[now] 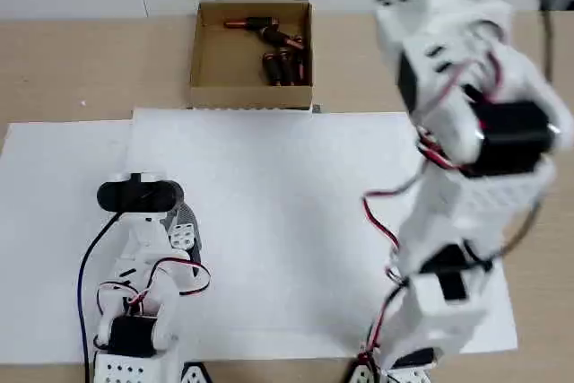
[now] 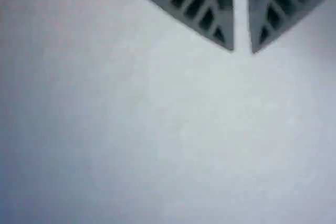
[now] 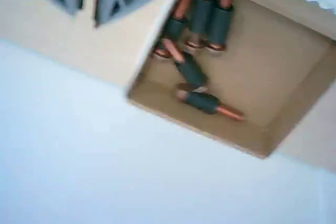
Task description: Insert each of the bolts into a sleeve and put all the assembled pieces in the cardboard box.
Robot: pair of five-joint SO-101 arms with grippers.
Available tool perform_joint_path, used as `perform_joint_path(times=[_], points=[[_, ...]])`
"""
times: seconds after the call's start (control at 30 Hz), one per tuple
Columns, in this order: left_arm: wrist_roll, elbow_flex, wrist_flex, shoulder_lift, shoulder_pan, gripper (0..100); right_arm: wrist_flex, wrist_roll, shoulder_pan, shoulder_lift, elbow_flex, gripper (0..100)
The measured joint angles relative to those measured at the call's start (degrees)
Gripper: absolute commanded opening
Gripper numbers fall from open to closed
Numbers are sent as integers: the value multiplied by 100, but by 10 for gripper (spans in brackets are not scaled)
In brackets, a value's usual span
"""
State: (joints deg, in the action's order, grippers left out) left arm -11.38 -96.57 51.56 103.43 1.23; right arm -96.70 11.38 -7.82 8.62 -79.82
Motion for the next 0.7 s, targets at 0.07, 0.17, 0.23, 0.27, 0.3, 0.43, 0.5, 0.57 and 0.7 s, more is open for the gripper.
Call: perform_joint_path(times=[0.07, 0.17, 0.23, 0.27, 0.3, 0.43, 0.5, 0.57, 0.7], points=[[0, 0, 0, 0, 0, 6, 0, -18, 97, -651, 721, 2], [0, 0, 0, 0, 0, 6, 0, -18, 273, -1679, 1978, 2], [0, 0, 0, 0, 0, 6, 9, -44, 413, -2365, 2884, 2], [0, 0, 0, 0, 0, 6, 35, -114, 466, -2690, 3305, 2], [0, 0, 0, 0, 0, 6, 70, -211, 492, -2971, 3727, 2], [0, 0, 0, 0, 0, 6, 325, -571, 756, -4009, 5319, 2], [0, 0, 0, 0, 0, 6, 501, -695, 835, -4448, 6075, 2], [0, 0, 0, 0, 0, 6, 747, -791, 949, -4888, 6840, 2], [0, 0, 0, 0, 0, 6, 1389, -897, 1055, -5837, 8501, 2]])
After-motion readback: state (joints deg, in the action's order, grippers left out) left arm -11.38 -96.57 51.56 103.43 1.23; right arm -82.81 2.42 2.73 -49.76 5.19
